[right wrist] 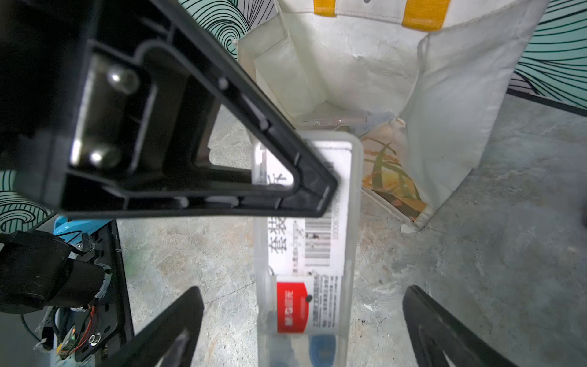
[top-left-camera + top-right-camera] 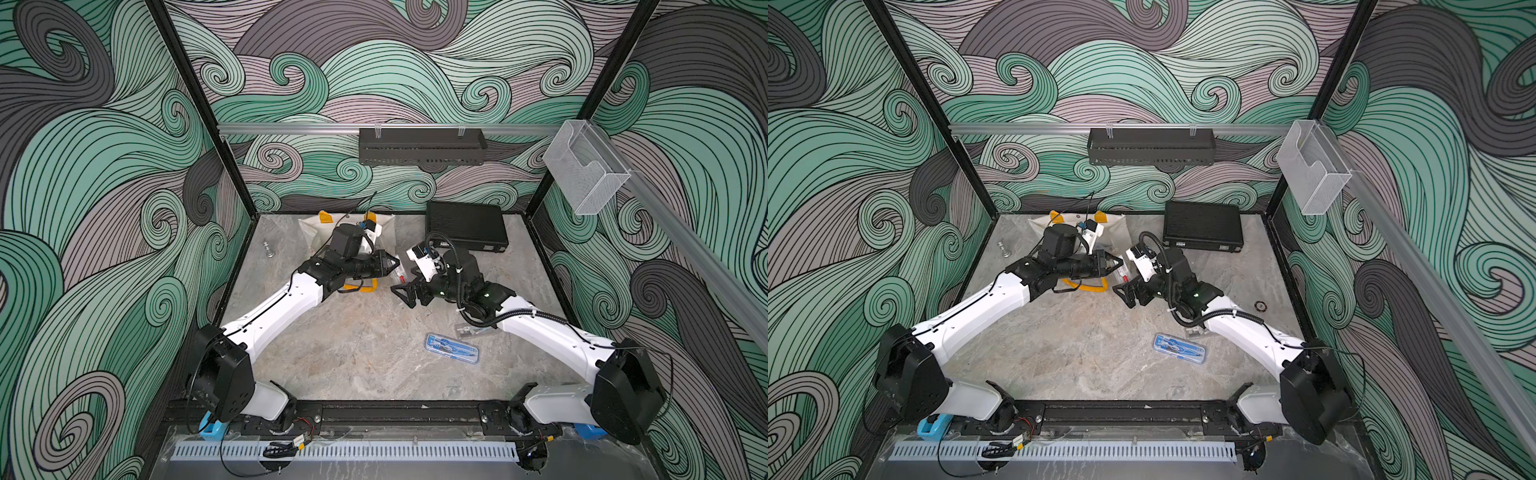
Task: Put the compass set into the canvas bag
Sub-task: Place the compass set in the canvas bag.
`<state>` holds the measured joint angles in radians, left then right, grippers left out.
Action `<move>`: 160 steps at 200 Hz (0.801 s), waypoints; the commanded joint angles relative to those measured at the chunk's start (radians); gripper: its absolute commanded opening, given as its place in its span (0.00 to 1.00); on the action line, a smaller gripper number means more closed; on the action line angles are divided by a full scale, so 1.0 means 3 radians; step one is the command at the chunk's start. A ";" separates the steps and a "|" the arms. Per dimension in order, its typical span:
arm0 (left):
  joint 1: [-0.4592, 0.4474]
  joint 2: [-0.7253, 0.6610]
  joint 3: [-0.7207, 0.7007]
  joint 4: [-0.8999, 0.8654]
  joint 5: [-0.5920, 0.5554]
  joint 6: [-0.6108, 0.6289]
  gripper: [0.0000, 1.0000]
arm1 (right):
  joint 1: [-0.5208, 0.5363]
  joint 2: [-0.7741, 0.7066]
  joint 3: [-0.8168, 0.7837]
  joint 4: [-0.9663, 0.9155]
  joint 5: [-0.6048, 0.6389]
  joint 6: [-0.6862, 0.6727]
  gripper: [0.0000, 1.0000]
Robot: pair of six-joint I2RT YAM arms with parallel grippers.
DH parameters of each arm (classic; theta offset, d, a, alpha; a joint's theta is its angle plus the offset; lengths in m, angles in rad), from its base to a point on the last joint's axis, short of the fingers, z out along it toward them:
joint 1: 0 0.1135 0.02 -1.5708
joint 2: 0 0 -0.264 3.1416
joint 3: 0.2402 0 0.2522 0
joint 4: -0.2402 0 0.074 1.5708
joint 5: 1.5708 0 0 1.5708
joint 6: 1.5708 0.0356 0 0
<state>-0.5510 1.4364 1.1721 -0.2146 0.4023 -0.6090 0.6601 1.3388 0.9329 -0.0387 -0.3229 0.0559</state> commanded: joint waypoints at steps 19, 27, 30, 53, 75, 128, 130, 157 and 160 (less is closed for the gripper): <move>0.0064 -0.0344 0.0149 -0.0190 -0.0664 0.0336 0.10 | -0.0004 -0.0195 0.0147 -0.0781 0.0621 -0.0149 1.00; 0.0093 -0.0412 0.0189 -0.0298 -0.0825 0.0412 0.10 | -0.0025 -0.0208 0.0176 -0.0939 0.0761 -0.0092 1.00; 0.0105 -0.0436 0.0204 -0.0339 -0.0890 0.0444 0.10 | -0.0037 -0.0208 0.0185 -0.1001 0.0801 -0.0072 1.00; 0.0225 -0.0578 0.0290 -0.0599 -0.1414 0.0635 0.10 | -0.0151 -0.0151 0.0255 -0.1525 0.1052 0.0173 1.00; 0.0343 -0.0615 0.0383 -0.0746 -0.1887 0.0838 0.11 | -0.0180 -0.0072 0.0226 -0.1822 0.1173 0.0356 1.00; 0.0574 -0.0097 0.0548 -0.0809 -0.2154 0.1015 0.12 | -0.0183 -0.0210 -0.0076 -0.1942 0.1077 0.0712 0.99; 0.0575 -0.0076 0.0554 -0.0806 -0.2158 0.1013 0.12 | -0.0185 -0.0214 -0.0094 -0.1938 0.1074 0.0723 0.99; 0.0581 0.0237 0.0608 -0.0753 -0.2202 0.0951 0.13 | -0.0183 -0.0274 -0.0269 -0.1980 0.1040 0.0877 0.98; 0.0579 0.0258 0.0612 -0.0742 -0.2201 0.0951 0.13 | -0.0184 -0.0281 -0.0284 -0.1993 0.1039 0.0893 0.98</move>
<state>-0.3805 1.4567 1.3174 -0.4232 -0.2222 -0.3393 0.6064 1.2831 0.8829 -0.5930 -0.0177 0.2523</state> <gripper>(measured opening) 0.190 0.985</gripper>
